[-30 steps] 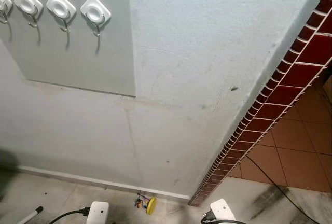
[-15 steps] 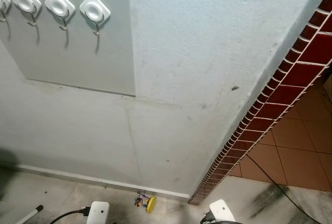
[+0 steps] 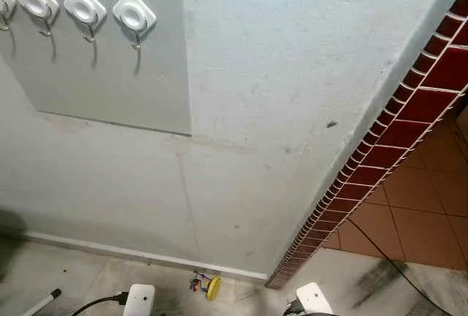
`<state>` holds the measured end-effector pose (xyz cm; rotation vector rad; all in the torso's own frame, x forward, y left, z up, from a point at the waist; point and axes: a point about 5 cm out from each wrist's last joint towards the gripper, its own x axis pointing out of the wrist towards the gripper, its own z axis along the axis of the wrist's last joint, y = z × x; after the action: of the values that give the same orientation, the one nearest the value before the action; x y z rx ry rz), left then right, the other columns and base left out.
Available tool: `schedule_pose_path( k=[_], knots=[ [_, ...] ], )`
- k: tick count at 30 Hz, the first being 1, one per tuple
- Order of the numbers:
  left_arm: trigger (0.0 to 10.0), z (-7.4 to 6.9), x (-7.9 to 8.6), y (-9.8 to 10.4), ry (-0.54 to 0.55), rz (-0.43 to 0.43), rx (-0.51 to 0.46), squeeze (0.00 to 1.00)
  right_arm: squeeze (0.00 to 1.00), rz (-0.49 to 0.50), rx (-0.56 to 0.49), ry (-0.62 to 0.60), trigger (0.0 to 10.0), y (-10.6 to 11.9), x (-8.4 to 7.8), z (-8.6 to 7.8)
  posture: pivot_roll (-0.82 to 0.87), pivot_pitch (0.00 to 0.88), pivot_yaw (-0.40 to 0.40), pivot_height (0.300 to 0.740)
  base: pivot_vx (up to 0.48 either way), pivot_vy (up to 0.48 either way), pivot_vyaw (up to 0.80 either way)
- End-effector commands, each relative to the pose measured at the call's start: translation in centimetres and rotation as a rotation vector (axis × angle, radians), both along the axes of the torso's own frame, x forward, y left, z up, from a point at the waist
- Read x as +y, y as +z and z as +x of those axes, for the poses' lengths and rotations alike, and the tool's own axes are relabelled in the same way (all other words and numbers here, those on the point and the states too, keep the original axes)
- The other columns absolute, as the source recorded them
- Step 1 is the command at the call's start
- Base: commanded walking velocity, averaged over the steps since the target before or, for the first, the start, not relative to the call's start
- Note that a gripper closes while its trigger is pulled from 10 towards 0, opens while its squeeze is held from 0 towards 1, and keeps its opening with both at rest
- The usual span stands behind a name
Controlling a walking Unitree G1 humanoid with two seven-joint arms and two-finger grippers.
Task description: Hang keys on a hook
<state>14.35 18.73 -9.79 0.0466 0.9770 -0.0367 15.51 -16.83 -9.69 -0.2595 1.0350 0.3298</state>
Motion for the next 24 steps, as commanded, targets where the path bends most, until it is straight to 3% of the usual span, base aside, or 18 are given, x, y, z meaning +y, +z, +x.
schedule_pose_path(
  k=[1, 24],
  knots=[
    [10.0, -0.38, -0.02, -0.13, 0.006, -0.009, 0.008, 0.00, 0.00, -0.008, 0.035, -0.006, 10.0, -0.34, -0.39, -0.91, -0.06, 0.077, -0.047, 0.740, -0.255, 0.000, 0.00],
    [10.0, -0.38, -0.23, -0.16, 0.004, -0.009, 0.008, 0.00, 0.00, -0.010, 0.040, -0.003, 10.0, -0.38, -0.54, -1.08, -0.06, 0.082, -0.051, 0.740, -0.272, 0.000, 0.00]
  ],
)
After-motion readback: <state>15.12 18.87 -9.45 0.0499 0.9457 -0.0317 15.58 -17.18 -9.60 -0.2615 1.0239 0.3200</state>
